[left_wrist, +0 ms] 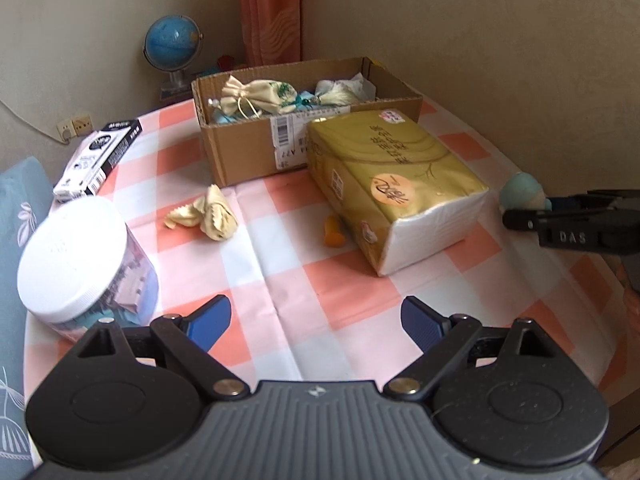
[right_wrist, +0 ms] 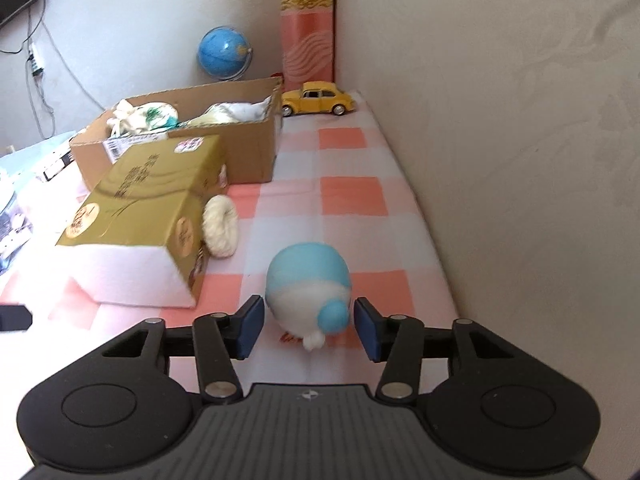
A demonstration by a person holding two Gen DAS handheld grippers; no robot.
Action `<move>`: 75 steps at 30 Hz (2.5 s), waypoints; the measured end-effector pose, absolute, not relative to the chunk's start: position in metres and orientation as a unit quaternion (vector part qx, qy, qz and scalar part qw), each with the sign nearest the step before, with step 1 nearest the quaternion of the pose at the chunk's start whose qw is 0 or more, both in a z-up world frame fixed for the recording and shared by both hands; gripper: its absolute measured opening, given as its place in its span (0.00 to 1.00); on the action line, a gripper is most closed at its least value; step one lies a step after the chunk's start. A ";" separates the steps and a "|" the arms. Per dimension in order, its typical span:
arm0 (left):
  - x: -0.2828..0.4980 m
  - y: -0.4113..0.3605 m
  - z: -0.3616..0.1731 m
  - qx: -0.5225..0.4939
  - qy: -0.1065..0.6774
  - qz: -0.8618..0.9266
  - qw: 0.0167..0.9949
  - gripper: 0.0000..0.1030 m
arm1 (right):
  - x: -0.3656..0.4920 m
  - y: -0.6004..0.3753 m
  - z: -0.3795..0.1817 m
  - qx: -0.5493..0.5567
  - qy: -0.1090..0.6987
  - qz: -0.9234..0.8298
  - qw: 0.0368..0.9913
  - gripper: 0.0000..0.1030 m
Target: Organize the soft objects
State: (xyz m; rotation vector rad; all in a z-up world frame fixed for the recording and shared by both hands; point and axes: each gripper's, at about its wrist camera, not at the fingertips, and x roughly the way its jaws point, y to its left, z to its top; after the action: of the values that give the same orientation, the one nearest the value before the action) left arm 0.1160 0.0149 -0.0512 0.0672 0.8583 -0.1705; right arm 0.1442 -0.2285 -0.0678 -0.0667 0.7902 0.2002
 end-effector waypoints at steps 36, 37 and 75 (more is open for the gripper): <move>0.201 0.034 -0.086 0.025 0.383 0.072 0.920 0.35 | 0.135 -0.216 -0.088 -0.070 0.380 0.124 0.914 1.00; 0.202 0.035 -0.087 0.021 0.383 0.070 0.921 0.32 | 0.135 -0.216 -0.088 -0.070 0.380 0.123 0.914 1.00; 0.151 0.033 -0.051 0.020 0.407 -0.083 0.909 0.24 | 0.147 -0.218 -0.046 -0.089 0.366 0.109 0.920 0.49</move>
State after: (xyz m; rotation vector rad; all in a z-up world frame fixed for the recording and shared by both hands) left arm 0.1508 0.0331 -0.0515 0.0419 0.8399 -0.1702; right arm 0.1466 -0.2177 -0.0460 -0.1836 0.7527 0.2238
